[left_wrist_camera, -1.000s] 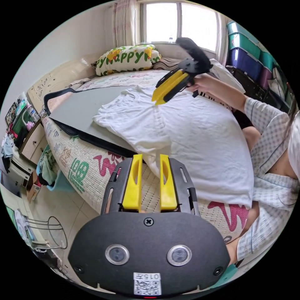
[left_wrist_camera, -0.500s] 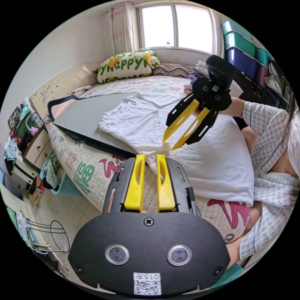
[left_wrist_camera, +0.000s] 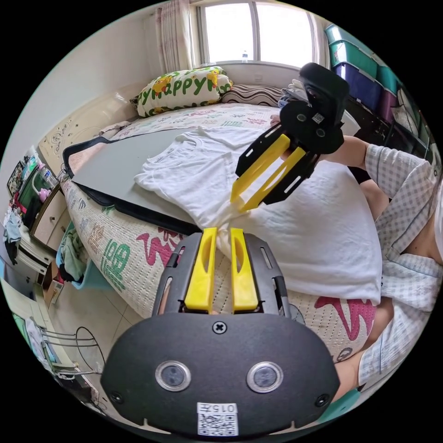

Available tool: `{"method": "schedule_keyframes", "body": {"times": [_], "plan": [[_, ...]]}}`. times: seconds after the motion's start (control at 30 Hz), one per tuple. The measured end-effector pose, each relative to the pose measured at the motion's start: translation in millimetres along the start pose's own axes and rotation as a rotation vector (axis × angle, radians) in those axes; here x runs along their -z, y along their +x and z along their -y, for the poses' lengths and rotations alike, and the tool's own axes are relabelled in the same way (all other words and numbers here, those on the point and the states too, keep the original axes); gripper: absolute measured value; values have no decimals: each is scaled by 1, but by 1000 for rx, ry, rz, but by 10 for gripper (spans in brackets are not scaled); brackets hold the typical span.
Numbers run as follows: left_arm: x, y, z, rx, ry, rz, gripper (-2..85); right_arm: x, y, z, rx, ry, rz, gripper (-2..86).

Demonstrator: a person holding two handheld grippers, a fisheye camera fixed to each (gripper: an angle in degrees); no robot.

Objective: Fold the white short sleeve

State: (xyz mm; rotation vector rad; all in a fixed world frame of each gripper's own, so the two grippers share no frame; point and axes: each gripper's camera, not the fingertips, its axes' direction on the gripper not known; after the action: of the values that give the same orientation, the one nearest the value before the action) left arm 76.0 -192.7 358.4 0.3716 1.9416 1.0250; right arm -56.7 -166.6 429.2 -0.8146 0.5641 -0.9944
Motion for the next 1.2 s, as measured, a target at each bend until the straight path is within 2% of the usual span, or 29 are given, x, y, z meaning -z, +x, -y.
{"method": "schedule_keyframes", "body": {"times": [0.23,0.57,0.77,0.97,1.2], "plan": [[4,-9,-10,5,18,-30,12,9,8,-6,-9,16,57,-6],[9,-14,-20,-15,29,-35,5,21,23,-15,-70,30,32,14],[17,-12,-20,-41,78,-43,13,22,10,-23,-14,23,38,46],[1,-12,-15,-56,27,-29,23,13,28,-25,-63,27,38,54],[-3,-19,-17,-40,30,-23,11,15,50,-30,-91,68,39,-1]]}}
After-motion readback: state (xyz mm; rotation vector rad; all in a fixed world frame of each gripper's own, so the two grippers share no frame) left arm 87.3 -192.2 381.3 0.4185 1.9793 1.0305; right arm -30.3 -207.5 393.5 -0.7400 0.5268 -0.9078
